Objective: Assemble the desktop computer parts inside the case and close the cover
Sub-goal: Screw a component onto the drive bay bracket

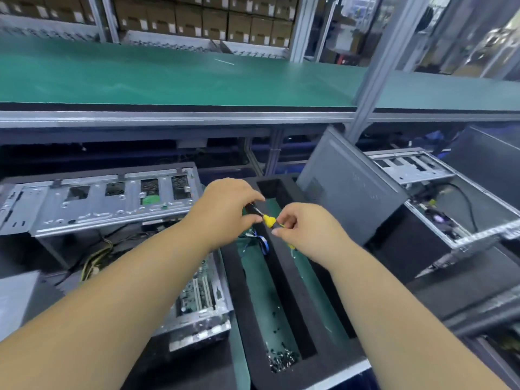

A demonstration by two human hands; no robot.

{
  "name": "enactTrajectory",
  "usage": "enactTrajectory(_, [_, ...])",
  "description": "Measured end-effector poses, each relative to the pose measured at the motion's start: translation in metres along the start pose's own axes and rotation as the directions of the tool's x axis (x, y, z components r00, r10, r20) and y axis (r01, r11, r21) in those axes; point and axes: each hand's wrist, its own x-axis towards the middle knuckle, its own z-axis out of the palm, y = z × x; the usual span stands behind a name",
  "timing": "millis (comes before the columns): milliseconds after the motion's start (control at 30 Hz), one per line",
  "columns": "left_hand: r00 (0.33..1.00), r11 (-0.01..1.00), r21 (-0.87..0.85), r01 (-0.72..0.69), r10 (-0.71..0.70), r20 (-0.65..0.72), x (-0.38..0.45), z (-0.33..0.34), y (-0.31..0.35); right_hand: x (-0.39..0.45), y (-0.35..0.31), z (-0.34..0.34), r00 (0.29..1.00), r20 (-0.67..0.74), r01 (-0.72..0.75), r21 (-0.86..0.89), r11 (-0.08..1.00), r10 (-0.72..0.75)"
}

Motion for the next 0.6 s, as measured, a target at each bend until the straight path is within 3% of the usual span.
enactTrajectory(200, [0.985, 0.983, -0.066, 0.169, -0.165, 0.051, -0.028, 0.021, 0.036, -0.02, 0.07, 0.035, 0.963, 0.123, -0.247, 0.04, 0.968, 0.241])
enactTrajectory(600, [0.936, 0.932, -0.084, 0.353, -0.351, 0.04, -0.086, 0.03, 0.057, -0.031, 0.119, 0.096, 0.865, 0.324, -0.308, -0.261, 0.915, 0.384])
